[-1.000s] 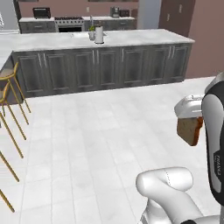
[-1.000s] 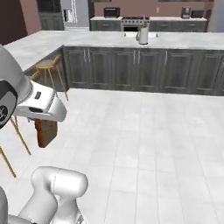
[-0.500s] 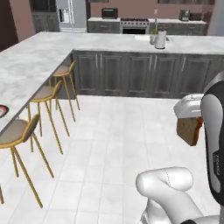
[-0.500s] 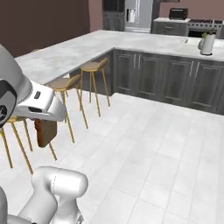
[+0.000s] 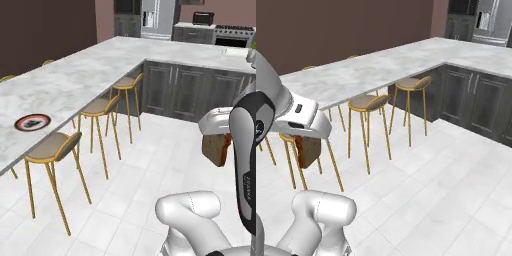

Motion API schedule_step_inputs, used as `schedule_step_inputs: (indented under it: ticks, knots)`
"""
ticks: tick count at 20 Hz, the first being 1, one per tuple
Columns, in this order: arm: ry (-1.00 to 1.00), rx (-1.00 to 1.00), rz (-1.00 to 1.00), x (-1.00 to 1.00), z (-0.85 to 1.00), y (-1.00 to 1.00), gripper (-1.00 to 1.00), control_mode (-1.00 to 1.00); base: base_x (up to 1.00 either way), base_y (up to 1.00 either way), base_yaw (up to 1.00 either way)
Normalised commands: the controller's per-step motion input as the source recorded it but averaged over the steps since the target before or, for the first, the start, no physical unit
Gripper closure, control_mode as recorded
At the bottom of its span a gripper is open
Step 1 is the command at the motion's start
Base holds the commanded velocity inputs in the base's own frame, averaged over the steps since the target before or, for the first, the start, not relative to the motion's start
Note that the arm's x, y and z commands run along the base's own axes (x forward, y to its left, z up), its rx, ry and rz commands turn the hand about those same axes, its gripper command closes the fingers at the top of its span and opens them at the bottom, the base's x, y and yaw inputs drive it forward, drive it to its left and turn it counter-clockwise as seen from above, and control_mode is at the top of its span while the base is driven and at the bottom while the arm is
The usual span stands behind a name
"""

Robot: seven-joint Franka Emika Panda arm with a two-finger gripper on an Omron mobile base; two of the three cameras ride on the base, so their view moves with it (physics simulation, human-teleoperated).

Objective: Start the toaster. Once the lever pops up, take the bread to the plate on the dining counter.

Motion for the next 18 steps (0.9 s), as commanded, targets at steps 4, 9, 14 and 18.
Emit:
schedule_step_inputs:
  ticks: [4,9,14,18]
  knots:
    - [0.00,0.00,0.00,0.00,0.00,0.00,1.00,1.00,0.69,-0.31,0.55]
    - [0.00,0.00,0.00,0.00,0.00,0.00,1.00,1.00,0.66,-0.32,0.53]
    - [0.00,0.00,0.00,0.00,0.00,0.00,1.00,1.00,0.64,-0.28,0.52]
    - [0.00,0.00,0.00,0.00,0.00,0.00,1.00,1.00,0.60,-0.27,0.53]
